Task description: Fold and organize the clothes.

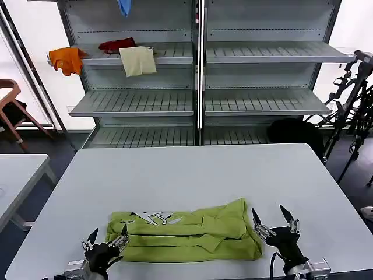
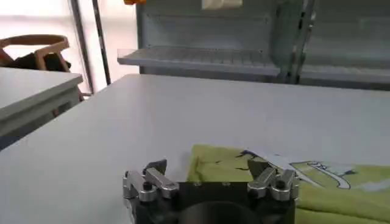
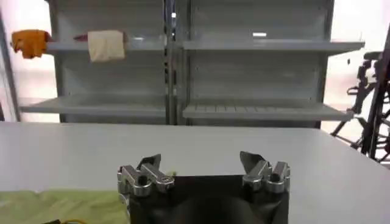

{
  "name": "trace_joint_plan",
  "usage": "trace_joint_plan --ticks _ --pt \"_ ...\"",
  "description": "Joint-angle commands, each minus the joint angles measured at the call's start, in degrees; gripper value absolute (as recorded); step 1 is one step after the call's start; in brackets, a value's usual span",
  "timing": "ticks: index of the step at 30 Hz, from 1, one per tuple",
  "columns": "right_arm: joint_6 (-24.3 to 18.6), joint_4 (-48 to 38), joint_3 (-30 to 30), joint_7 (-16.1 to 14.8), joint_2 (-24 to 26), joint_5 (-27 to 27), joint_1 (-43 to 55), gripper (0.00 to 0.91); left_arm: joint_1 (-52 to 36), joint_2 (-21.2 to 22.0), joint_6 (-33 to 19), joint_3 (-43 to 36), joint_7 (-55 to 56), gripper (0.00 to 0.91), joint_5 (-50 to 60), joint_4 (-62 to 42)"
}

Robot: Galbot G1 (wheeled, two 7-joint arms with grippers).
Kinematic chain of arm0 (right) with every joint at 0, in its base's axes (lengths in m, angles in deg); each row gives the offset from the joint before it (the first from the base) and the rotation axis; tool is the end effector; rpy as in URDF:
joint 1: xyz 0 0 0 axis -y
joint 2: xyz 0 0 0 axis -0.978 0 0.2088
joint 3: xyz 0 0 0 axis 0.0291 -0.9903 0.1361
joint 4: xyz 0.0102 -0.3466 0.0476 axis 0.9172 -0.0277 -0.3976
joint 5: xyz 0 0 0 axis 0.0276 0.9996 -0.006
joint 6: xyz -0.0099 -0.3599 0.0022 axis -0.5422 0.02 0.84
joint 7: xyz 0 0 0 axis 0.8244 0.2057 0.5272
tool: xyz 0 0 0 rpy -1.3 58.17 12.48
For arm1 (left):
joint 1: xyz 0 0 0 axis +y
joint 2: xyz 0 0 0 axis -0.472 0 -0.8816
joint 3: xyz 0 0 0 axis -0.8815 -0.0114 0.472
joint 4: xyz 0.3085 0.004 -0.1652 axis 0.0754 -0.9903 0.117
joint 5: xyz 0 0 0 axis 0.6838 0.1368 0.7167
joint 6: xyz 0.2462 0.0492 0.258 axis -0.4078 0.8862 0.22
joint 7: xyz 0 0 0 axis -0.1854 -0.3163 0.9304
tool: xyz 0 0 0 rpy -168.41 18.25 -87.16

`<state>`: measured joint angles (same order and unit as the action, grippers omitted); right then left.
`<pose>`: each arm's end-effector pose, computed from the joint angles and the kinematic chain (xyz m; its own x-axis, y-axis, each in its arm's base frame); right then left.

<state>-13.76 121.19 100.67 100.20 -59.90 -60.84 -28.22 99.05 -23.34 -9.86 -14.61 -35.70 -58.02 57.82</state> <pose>0.1489 -0.0720 -0.2550 -0.9899 -0.0974 0.1028 -0.1024 0.9938 -0.0443 0.1435 0.0155 -0.2477 -0.9050 -0.1319 0.4044 -0.1688 0.9840 -0.0568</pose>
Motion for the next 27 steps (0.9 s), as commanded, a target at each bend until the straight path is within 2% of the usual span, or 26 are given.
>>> trace_joint_plan --ticks 1,13,16,17,18,21,22,23,27 --pt "-15.6 -6.9 5.6 -6.2 0.2 0.1 -2.7 0.907 -0.3 2.0 -9.9 -0.5 -1.6 0.907 -0.6 -4.3" --pt "-16.6 -7.6 7.2 -6.2 0.0 -1.2 -3.0 0.907 -1.1 3.3 -12.9 -1.4 -1.7 0.907 0.0 -8.7" --pt "-16.5 -7.6 7.2 -6.1 0.1 -1.4 -3.1 0.907 -0.9 3.3 -12.9 -1.6 -1.7 0.615 -1.1 -9.1" --pt "-16.5 -7.5 7.3 -6.2 0.2 -1.4 -3.2 0.907 -0.7 3.2 -13.0 -1.6 -1.9 0.564 -1.3 -9.1" --pt "-16.4 -7.4 7.3 -6.2 0.2 -1.5 -3.2 0.907 -0.5 3.2 -13.1 -1.7 -2.1 0.453 -1.3 -9.1" --pt "-16.3 -7.3 7.3 -6.2 0.2 -1.5 -3.1 0.907 -0.5 3.2 -13.0 -1.8 -2.3 0.232 -1.9 -9.3" --pt "-16.3 -7.3 7.3 -6.2 0.2 -1.6 -3.1 0.907 -0.6 3.1 -13.0 -1.8 -2.3 0.06 -2.4 -9.5" --pt "-16.3 -7.3 7.2 -6.2 0.3 -1.5 -3.1 0.907 -0.7 3.1 -13.0 -1.8 -2.6 0.02 -2.8 -9.7" --pt "-16.3 -7.3 7.2 -6.1 0.3 -1.7 -2.9 0.907 0.1 2.8 -13.1 -2.2 -4.2 0.01 -3.4 -9.4"
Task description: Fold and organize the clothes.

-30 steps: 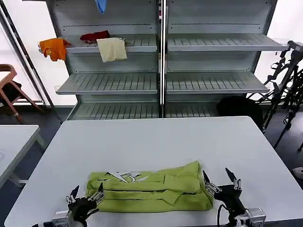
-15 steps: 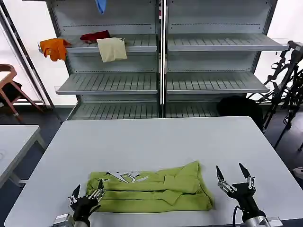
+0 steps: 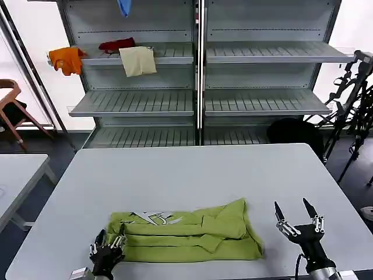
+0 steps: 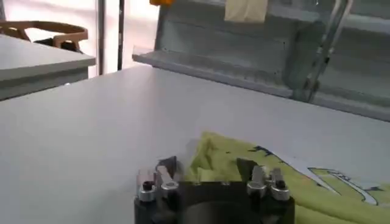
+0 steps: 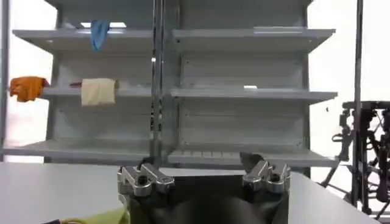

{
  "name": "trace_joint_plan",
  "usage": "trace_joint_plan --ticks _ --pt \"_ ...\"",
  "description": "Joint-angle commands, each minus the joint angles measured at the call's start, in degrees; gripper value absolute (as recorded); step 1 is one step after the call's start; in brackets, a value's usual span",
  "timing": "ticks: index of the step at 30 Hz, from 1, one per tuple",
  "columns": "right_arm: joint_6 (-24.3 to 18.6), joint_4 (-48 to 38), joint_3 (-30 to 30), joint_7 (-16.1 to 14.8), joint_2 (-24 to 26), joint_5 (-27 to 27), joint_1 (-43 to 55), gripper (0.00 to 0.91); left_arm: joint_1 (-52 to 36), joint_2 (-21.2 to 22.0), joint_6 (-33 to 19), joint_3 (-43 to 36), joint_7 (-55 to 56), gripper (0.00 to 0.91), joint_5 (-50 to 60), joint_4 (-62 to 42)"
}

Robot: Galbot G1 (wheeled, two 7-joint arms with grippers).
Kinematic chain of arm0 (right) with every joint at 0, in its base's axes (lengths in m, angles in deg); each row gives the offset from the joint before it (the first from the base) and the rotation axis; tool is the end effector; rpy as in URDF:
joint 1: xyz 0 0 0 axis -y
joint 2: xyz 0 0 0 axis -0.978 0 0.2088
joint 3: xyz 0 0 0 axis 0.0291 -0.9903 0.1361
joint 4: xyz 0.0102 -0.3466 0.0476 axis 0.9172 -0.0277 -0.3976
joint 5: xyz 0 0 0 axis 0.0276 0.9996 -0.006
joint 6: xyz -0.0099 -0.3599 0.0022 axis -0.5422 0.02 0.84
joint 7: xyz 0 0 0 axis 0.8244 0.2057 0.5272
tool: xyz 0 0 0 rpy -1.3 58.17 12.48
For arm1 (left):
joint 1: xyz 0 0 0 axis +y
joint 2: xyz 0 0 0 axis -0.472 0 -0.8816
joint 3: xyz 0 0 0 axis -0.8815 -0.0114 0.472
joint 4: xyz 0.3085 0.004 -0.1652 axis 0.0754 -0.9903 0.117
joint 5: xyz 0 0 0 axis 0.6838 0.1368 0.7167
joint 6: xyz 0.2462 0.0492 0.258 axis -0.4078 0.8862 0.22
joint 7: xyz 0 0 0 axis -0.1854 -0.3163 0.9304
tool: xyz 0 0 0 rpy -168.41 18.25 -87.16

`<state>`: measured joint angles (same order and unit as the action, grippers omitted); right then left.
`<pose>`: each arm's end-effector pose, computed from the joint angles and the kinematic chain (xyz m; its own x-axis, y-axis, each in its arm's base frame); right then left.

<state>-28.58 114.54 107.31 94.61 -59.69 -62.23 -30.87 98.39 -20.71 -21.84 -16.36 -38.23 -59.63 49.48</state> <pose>0.1506 -0.1205 -0.2807 -0.9951 -0.0781 -0.0609 -0.0750 0.9958 -0.0519 0.1453 0.0135 -0.2995 -0.9174 -0.1453 0.3704 -0.2228 0.9589 -0.1757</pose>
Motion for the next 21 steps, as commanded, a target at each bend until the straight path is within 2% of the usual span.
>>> trace_joint_plan --ticks 1,13,21 --pt "-1.4 -0.6 0.6 -0.5 0.1 -0.4 -0.1 0.907 0.9 0.1 -1.2 -0.6 -1.8 0.01 -1.7 -1.0" --pt "-2.0 -0.5 0.5 0.4 -0.4 -0.7 -0.1 0.907 0.9 -1.0 -3.1 -2.1 -3.4 0.0 3.3 -0.7" --pt "-2.1 -0.3 1.5 0.6 -0.3 -1.3 -0.8 0.907 -2.0 -3.0 -1.4 1.9 -2.9 0.0 0.7 2.1"
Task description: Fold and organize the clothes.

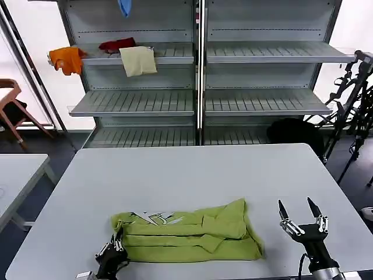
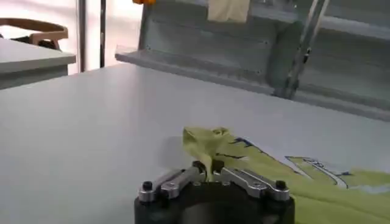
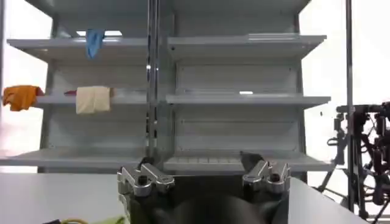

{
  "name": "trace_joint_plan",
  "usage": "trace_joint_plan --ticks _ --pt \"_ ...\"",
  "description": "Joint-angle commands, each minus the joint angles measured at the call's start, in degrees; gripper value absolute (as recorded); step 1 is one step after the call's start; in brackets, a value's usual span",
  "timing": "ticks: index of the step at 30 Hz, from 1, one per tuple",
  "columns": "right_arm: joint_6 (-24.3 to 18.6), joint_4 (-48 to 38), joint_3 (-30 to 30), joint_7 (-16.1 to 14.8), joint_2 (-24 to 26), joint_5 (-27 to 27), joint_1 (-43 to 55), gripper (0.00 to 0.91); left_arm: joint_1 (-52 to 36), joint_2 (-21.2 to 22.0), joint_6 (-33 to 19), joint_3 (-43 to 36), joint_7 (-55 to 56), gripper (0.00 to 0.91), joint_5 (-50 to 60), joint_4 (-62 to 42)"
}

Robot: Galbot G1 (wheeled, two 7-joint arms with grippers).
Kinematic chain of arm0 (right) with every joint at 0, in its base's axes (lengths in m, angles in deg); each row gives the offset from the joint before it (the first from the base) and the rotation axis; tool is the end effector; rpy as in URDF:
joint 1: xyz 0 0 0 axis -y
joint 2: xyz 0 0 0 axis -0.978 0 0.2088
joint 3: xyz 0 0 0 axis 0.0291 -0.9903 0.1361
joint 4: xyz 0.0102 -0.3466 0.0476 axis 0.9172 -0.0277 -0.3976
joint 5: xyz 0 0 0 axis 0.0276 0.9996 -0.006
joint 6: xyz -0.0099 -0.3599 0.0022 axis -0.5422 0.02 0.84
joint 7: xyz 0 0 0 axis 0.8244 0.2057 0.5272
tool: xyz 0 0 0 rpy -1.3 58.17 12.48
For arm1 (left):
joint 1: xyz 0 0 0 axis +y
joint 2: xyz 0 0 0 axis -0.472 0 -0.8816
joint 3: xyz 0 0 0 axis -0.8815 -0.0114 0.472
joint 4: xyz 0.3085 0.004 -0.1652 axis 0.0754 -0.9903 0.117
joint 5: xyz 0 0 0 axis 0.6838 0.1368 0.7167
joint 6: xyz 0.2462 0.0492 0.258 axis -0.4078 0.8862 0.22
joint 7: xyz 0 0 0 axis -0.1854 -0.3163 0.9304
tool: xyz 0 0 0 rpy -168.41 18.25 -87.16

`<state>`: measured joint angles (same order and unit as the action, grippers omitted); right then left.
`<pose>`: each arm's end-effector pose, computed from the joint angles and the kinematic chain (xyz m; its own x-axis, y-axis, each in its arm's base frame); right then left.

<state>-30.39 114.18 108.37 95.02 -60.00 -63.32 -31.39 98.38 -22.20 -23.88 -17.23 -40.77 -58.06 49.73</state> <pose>0.1494 -0.1256 -0.2815 -0.9951 -0.0497 -0.0851 -0.0469 0.9983 -0.0343 0.1440 0.0130 -0.2986 -0.9419 -0.0939 0.3225 -0.1561 0.9725 -0.1728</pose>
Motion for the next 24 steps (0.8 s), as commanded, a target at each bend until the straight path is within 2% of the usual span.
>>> trace_joint_plan --ticks 1,10,17,21,24 --pt "-0.3 0.1 0.5 0.1 0.0 -0.2 -0.4 0.907 -2.5 -2.0 1.0 3.8 -0.4 0.0 -1.5 2.2" --pt "-0.3 0.1 0.8 0.2 0.2 -0.5 -0.4 0.907 -3.0 -5.8 4.2 15.3 0.7 0.0 -9.5 4.1" --pt "-0.3 -0.1 0.7 0.2 0.5 -0.8 0.3 0.907 -0.8 -7.2 6.6 30.5 3.0 0.0 -13.6 4.9" --pt "-0.2 -0.3 0.4 0.3 0.5 -0.9 0.8 0.907 0.0 -7.0 10.0 35.1 6.4 0.0 -13.8 5.2" --pt "-0.2 -0.5 0.2 0.3 0.3 -0.9 1.1 0.907 1.8 -5.6 10.7 35.7 8.7 0.0 -11.8 7.0"
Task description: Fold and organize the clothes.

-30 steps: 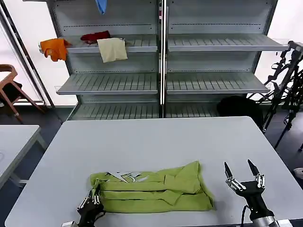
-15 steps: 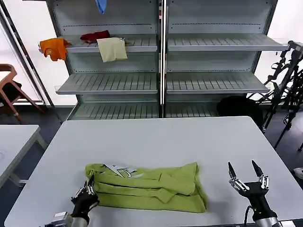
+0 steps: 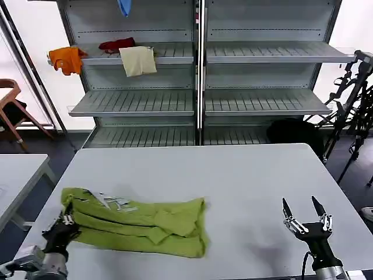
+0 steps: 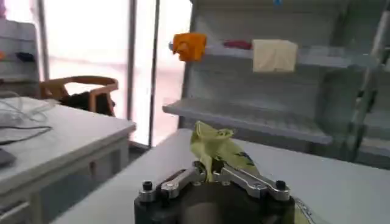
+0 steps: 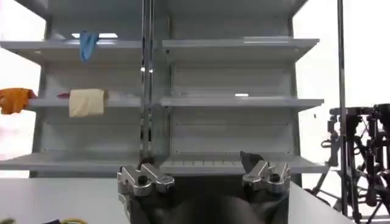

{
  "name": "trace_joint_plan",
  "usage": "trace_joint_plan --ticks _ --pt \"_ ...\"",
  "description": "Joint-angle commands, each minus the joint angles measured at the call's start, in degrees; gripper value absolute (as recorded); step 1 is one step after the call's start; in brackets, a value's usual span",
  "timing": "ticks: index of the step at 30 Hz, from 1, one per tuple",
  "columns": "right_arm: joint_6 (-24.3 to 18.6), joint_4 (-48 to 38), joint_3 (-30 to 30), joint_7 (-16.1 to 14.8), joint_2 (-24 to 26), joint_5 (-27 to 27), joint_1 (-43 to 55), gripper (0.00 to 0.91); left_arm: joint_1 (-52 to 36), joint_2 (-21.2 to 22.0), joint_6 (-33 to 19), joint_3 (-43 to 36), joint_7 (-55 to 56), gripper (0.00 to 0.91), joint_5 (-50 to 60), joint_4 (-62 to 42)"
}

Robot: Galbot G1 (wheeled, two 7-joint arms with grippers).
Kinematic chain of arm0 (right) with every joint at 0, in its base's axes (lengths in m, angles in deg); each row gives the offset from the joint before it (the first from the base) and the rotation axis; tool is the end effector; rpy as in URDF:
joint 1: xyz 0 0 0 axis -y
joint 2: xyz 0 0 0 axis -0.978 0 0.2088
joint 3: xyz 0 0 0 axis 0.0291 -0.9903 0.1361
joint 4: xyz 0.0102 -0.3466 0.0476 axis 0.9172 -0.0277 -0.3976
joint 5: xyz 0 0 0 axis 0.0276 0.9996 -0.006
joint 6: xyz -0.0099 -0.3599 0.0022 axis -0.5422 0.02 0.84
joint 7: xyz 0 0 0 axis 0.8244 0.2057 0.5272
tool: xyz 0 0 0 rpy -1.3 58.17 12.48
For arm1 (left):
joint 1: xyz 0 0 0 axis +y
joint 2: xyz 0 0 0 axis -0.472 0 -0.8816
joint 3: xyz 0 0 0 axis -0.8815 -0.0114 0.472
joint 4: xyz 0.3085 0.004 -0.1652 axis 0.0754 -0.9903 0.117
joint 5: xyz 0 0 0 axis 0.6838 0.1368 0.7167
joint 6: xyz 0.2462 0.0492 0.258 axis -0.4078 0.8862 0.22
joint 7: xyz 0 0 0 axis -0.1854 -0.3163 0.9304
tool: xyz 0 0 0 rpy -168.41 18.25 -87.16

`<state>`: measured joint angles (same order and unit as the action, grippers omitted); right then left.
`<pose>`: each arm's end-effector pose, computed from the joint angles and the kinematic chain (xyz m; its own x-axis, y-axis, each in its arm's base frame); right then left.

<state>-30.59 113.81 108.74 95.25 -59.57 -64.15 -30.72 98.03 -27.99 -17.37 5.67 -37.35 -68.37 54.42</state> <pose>0.1539 -0.1293 -0.2799 -0.9946 -0.0403 -0.0958 -0.0375 0.9988 -0.0309 0.1741 0.1171 -0.2225 -0.9135 -0.3517 0.2046 -0.3710 0.9264 -0.0640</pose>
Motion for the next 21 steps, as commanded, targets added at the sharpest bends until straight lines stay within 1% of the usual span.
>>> trace_joint_plan --ticks 1,4,6,7,11,15,21 --pt "0.0 -0.1 -0.3 0.1 -0.2 0.0 0.5 0.907 2.8 0.9 3.7 12.0 5.5 0.0 0.0 3.0" --pt "0.0 -0.1 -0.3 0.1 -0.2 0.0 0.6 0.907 4.8 2.4 2.6 8.3 5.4 0.0 3.4 5.4" --pt "0.1 -0.1 -0.3 0.1 -0.2 0.0 0.7 0.907 5.4 2.7 0.3 4.9 3.3 0.0 4.9 6.6" --pt "0.1 0.0 -0.3 0.1 -0.3 0.0 0.7 0.907 5.2 2.9 -1.7 2.6 1.2 0.0 6.2 6.8" --pt "0.1 0.3 -0.1 0.1 -0.4 0.1 0.3 0.907 2.1 2.8 -4.6 -3.6 -3.6 0.0 10.1 6.6" --pt "0.1 0.3 -0.2 0.1 -0.7 0.3 0.3 0.907 -0.9 2.7 -6.0 -10.7 -7.2 0.0 15.5 6.4" --pt "0.1 0.5 -0.1 0.1 -1.0 0.5 0.2 0.907 -4.4 2.7 -5.9 -20.9 -9.4 0.0 22.0 2.7"
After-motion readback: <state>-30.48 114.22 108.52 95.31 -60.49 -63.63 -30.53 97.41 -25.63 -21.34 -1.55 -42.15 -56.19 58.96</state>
